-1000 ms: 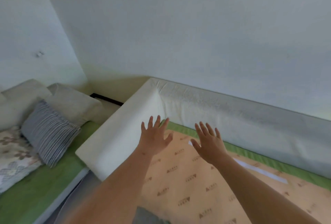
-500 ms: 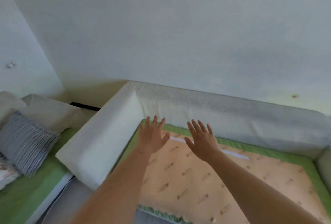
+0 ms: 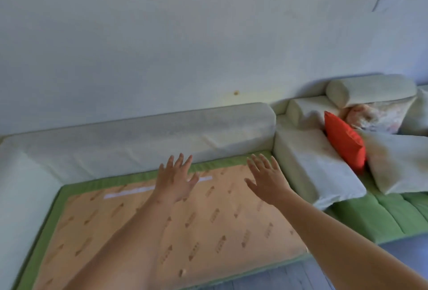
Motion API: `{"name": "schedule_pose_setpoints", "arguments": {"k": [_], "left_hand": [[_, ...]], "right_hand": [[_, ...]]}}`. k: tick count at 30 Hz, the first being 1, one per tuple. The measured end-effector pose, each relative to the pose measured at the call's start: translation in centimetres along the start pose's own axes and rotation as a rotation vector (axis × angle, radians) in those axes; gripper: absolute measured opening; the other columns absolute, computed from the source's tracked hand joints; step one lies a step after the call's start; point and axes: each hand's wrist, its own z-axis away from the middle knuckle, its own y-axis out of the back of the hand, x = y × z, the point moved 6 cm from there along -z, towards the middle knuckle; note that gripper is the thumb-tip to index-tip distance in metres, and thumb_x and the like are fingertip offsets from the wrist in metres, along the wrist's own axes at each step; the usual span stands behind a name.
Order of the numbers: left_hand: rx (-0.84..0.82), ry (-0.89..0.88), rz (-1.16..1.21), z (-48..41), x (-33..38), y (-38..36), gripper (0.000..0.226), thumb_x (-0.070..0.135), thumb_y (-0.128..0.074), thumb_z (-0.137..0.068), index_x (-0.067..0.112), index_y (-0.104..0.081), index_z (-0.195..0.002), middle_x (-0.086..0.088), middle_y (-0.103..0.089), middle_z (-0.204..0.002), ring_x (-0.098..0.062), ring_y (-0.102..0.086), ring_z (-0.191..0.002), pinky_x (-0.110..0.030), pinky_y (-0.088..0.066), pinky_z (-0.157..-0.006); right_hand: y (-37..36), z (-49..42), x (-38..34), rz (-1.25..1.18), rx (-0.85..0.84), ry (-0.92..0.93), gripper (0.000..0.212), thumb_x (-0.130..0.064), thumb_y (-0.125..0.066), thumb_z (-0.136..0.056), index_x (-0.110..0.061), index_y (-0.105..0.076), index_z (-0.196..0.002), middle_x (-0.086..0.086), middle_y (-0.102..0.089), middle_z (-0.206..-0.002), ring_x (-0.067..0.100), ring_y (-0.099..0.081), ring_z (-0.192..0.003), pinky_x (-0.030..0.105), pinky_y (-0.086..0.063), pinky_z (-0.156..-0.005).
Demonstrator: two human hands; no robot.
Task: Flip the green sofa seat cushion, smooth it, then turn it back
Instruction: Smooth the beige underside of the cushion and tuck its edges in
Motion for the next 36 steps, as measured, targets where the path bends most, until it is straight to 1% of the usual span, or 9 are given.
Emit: {"name": "schedule_pose_setpoints", "arguments": {"k": [2,4,6,8,17,26,29,32,36], "left_hand": [[-0.048,-0.067,-0.023,-2.4,4.0,-1.4,0.069,0.061,-0.028,-0.099,0.031,-0.011,-0.159,-0.001,-0.010,-0.167,-0.028,-0.006,-0.153,-0.051,-0.014,-0.121],[-0.093,-0.113,-0.034,-5.5,6.9,-2.6,0.069,0.061,-0.028,-0.099,0.031,-0.010,-0.159,-0.002,-0.010,-0.167,-0.028,-0.006,-0.153,-0.051,-0.014,-0.121],[-0.109,-0.136,-0.047,-8.6,9.1,-3.3,0.069,0.061,-0.028,-0.099,0.032,-0.010,-0.159,-0.001,-0.010,-0.167,-0.028,-0.007,-0.153,-0.052,-0.013,-0.121],[-0.121,-0.164,-0.037,-13.2,11.6,-4.0,0.070,0.062,-0.027,-0.099,0.032,-0.009,-0.159,-0.001,-0.009,-0.167,-0.028,-0.006,-0.153,-0.052,-0.013,-0.122],[-0.145,-0.296,-0.004,-27.5,21.9,-4.4,0.070,0.065,-0.020,-0.098,0.032,-0.006,-0.159,0.000,-0.007,-0.167,-0.027,-0.004,-0.153,-0.053,-0.011,-0.122],[-0.234,-0.232,-0.036,-38.1,27.0,-13.8,0.070,0.063,-0.023,-0.099,0.029,-0.011,-0.159,-0.002,-0.017,-0.165,-0.028,-0.016,-0.151,-0.047,-0.019,-0.121],[-0.269,-0.193,-0.049,-40.5,27.6,-17.3,0.069,0.062,-0.023,-0.099,0.028,-0.013,-0.158,-0.002,-0.017,-0.166,-0.027,-0.014,-0.152,-0.046,-0.019,-0.122],[-0.325,-0.137,-0.017,-43.6,27.6,-21.4,0.067,0.060,-0.024,-0.100,0.030,-0.012,-0.158,0.000,-0.014,-0.166,-0.025,-0.010,-0.153,-0.046,-0.016,-0.123],[-0.378,-0.119,-0.044,-48.9,26.5,-30.3,0.067,0.060,-0.023,-0.099,0.030,-0.012,-0.158,0.000,-0.016,-0.166,-0.025,-0.010,-0.153,-0.047,-0.017,-0.122]], "right_hand": [[-0.7,-0.5,3.8,-0.009,0.000,-0.037,0.084,-0.060,-0.004,-0.088,-0.015,-0.026,-0.156,0.008,-0.025,-0.163,0.030,-0.020,-0.151,0.052,-0.010,-0.122],[-1.4,-1.5,7.1,-0.029,-0.025,-0.083,0.073,-0.058,-0.015,-0.098,-0.017,-0.015,-0.159,0.006,-0.014,-0.166,0.027,-0.010,-0.153,0.050,-0.004,-0.123],[-2.2,-2.7,9.8,-0.039,-0.012,-0.113,0.071,-0.055,-0.025,-0.102,-0.018,-0.010,-0.160,0.004,-0.010,-0.167,0.025,-0.005,-0.154,0.049,0.000,-0.123],[-3.0,-4.6,13.0,-0.039,-0.014,-0.157,0.072,-0.058,-0.017,-0.100,-0.019,-0.007,-0.160,0.003,-0.007,-0.167,0.023,-0.003,-0.154,0.047,0.002,-0.123],[-4.3,-12.7,22.2,-0.128,-0.035,-0.242,0.070,-0.055,-0.026,-0.103,-0.021,-0.005,-0.160,0.002,-0.007,-0.167,0.022,-0.002,-0.154,0.045,0.000,-0.124],[-13.6,-21.5,31.2,-0.208,-0.196,-0.179,0.070,-0.054,-0.022,-0.103,-0.019,0.000,-0.160,0.002,0.000,-0.167,0.022,0.003,-0.154,0.046,0.001,-0.125],[-17.7,-23.9,33.8,-0.245,-0.229,-0.193,0.076,-0.061,-0.003,-0.096,-0.019,-0.001,-0.160,0.002,-0.001,-0.167,0.021,0.002,-0.154,0.045,0.000,-0.125],[-22.4,-26.9,36.2,-0.294,-0.244,-0.238,0.109,-0.073,0.032,-0.071,-0.019,-0.001,-0.160,0.002,-0.003,-0.167,0.020,0.000,-0.154,0.043,-0.003,-0.125],[-32.0,-31.2,37.1,-0.307,-0.279,-0.266,0.122,-0.073,0.043,-0.060,-0.020,-0.002,-0.160,0.001,-0.003,-0.167,0.019,-0.002,-0.154,0.041,-0.001,-0.125]]}}
